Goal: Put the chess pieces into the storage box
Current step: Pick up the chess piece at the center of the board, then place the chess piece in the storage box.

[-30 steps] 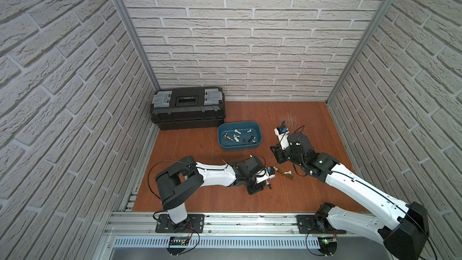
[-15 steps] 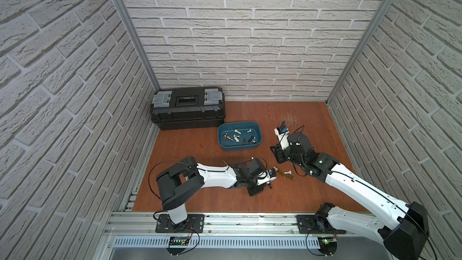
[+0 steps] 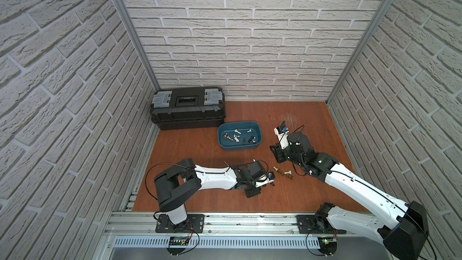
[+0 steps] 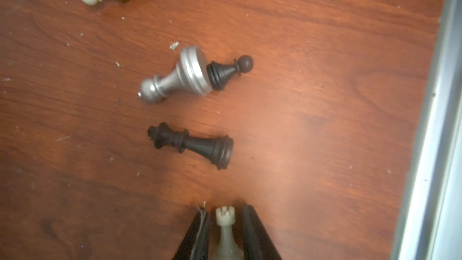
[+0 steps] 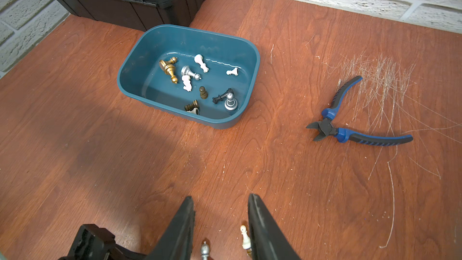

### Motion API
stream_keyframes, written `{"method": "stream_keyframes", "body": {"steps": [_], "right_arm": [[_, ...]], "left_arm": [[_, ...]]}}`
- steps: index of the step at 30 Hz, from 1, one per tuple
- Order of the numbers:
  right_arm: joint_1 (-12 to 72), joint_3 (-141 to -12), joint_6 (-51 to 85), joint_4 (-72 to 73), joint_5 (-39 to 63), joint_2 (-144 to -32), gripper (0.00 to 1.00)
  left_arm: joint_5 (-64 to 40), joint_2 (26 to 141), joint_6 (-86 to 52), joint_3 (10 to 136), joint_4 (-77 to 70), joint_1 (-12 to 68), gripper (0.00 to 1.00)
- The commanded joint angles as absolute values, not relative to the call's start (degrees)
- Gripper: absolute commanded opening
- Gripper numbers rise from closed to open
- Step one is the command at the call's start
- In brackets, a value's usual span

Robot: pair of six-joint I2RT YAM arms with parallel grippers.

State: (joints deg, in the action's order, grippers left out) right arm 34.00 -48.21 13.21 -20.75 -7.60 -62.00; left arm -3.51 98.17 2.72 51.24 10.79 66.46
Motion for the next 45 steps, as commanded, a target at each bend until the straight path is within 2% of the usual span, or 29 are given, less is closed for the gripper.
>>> {"method": "stream_keyframes", "body": {"steps": [1, 5, 12, 20, 24, 28, 33, 37, 41, 45], "right_arm": [[33.74, -47.62, 13.23, -18.24, -7.47, -61.39, 0.40], [33.73, -47.54, 13.40, -17.95, -7.42, -61.48, 0.40], [33.75, -47.32, 14.23, -17.73, -6.62, -62.12, 0.40], [33.67, -47.76, 15.26, -17.50, -5.60, -63.06, 0.39], [33.69, -47.34, 16.84, -17.48, -4.11, -64.14, 0.40], [33.75, -47.44, 18.08, -18.54, -2.32, -65.74, 0.40], [33.67, -47.32, 18.53, -18.80, -1.81, -65.22, 0.40], [33.74, -47.66, 18.44, -20.19, -1.68, -65.91, 0.40], [33.75, -46.92, 18.79, -21.73, -1.07, -65.87, 0.40], [33.75, -45.12, 19.29, -23.34, -0.66, -64.55, 0.41]], "left_arm": [[-0.16, 101.09, 3.51, 50.66, 17.10, 67.05, 0.22], [-0.84, 98.18, 3.73, 49.87, 15.55, 67.06, 0.13], [0.40, 89.18, 3.48, 47.77, 10.63, 63.72, 0.09], [1.88, 83.03, -2.24, 52.58, 9.89, 49.26, 0.11], [5.57, 86.83, -5.19, 59.85, 13.62, 41.64, 0.11], [8.96, 95.41, -10.75, 69.24, 20.26, 33.76, 0.11], [8.58, 103.27, -9.66, 75.49, 20.55, 31.49, 0.11], [11.02, 109.18, -10.01, 81.11, 24.36, 31.46, 0.19], [12.96, 110.48, -11.07, 82.09, 24.70, 31.43, 0.32], [13.22, 109.69, -11.82, 81.10, 23.88, 31.47, 0.37]]}}
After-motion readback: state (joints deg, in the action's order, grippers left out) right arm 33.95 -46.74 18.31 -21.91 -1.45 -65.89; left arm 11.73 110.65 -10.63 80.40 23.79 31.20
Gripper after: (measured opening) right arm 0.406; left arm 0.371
